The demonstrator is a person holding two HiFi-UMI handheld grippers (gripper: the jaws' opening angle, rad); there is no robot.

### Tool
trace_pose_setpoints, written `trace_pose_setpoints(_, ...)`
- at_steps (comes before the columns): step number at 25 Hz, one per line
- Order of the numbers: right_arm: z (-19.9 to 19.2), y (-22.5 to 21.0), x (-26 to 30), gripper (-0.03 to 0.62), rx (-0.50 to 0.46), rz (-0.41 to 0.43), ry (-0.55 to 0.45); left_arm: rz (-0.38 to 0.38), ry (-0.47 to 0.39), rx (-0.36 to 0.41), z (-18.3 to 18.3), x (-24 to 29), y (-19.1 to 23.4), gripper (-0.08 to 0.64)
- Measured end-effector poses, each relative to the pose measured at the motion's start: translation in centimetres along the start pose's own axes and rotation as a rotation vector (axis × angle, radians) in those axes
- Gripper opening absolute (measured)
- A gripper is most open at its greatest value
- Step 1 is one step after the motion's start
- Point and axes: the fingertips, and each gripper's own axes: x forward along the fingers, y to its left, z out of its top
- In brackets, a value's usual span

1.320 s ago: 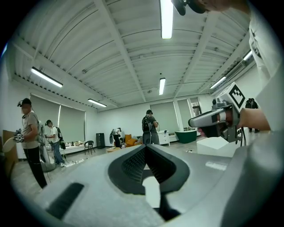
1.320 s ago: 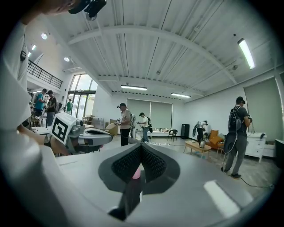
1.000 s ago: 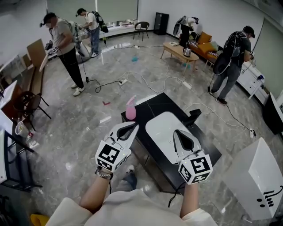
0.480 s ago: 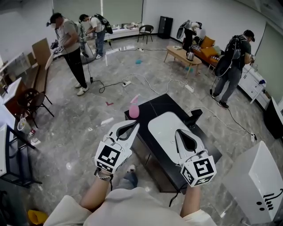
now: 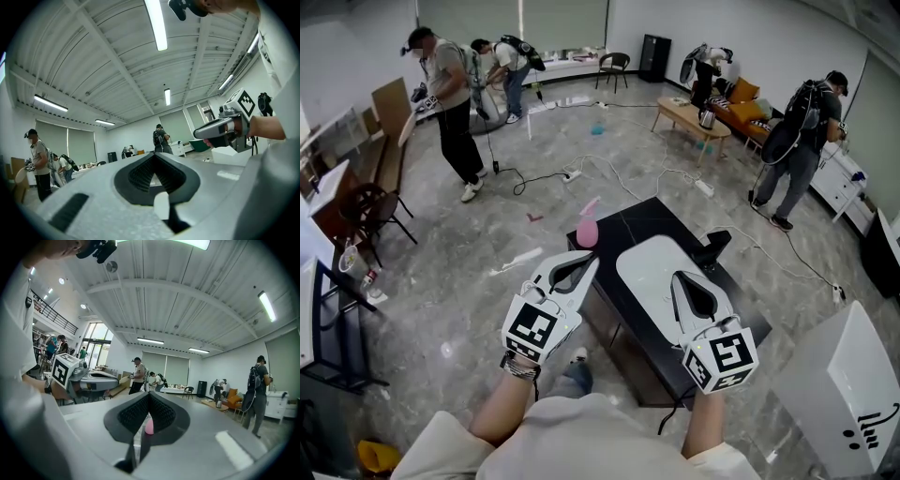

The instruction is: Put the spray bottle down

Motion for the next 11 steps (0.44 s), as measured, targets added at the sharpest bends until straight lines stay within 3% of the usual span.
trace_pose_setpoints(11,-0.75,-0.05,0.31,0.006,0.002,0.016,0.005,-0.022,-0.002,0.003,-0.35,0.59,-0.73,0.006)
